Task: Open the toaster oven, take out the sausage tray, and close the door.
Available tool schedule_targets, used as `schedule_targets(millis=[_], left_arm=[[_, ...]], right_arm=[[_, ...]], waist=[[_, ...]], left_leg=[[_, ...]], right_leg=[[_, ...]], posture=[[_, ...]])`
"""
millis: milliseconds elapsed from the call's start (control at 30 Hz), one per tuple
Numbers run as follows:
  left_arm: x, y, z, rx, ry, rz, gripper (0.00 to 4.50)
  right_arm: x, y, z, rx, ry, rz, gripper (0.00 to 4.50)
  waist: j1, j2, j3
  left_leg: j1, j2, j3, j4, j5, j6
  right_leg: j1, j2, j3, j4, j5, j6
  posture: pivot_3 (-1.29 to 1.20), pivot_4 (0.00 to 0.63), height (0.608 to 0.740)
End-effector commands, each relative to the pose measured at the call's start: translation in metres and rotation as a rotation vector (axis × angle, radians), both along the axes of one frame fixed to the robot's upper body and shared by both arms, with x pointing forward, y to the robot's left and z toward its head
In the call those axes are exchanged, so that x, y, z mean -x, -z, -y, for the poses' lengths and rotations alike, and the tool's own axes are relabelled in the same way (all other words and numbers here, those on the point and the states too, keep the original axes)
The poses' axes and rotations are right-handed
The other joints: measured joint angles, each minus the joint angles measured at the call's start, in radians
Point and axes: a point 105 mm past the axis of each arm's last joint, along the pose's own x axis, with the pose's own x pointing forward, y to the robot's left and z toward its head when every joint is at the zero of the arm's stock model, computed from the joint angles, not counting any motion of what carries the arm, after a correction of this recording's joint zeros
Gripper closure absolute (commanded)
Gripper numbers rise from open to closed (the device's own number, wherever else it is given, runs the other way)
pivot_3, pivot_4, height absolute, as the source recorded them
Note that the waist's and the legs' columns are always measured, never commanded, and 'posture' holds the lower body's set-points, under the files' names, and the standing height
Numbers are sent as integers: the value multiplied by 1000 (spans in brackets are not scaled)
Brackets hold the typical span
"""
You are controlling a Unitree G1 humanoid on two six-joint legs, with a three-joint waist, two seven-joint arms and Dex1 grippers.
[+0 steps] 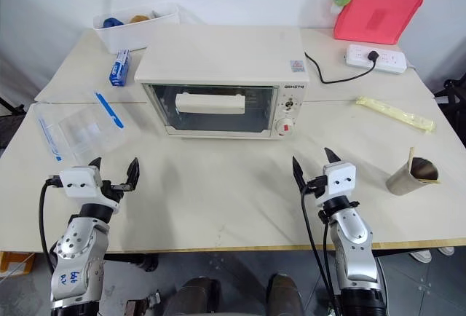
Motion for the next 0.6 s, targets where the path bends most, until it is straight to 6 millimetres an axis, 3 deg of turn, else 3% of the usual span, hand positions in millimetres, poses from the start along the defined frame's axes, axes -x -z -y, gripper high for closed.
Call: schedule_targets(millis=[33, 167, 267, 467, 600], left_arm=[[2, -7, 2, -3, 15, 23, 45], [7, -19, 11, 97, 129, 96, 45], [25, -40, 25, 102, 438, 137, 45], [43, -51, 7, 64, 749, -27, 45], [45, -62, 5, 74, 885, -78, 45]], right_arm=[[1, -12, 1, 7, -10, 51, 0], [3, -22, -11, -5, -106, 73, 0], [18, -43, -39, -18, -377, 66, 0], [29, -69, -70, 21, -730, -45, 0], [17, -87, -92, 63, -844, -77, 0]], waist=[[0, 0, 0], [0, 0, 0], [-4, 1, 1], [-3, 3, 2], [-1, 4, 3]], left_leg=[[0, 0, 0, 0, 0, 0], [0, 0, 0, 0, 0, 0], [0, 1, 0, 0, 0, 0], [2, 3, -3, -1, -1, 0], [2, 3, -5, -1, -1, 1]], right_leg=[[0, 0, 0, 0, 0, 0], [0, 0, 0, 0, 0, 0], [0, 0, 0, -1, 0, 0], [1, 1, 0, -6, -1, -2], [1, 1, 0, -6, -1, -3]], posture=[[0, 150, 740], [0, 150, 740], [0, 150, 740], [0, 150, 740], [0, 150, 740]])
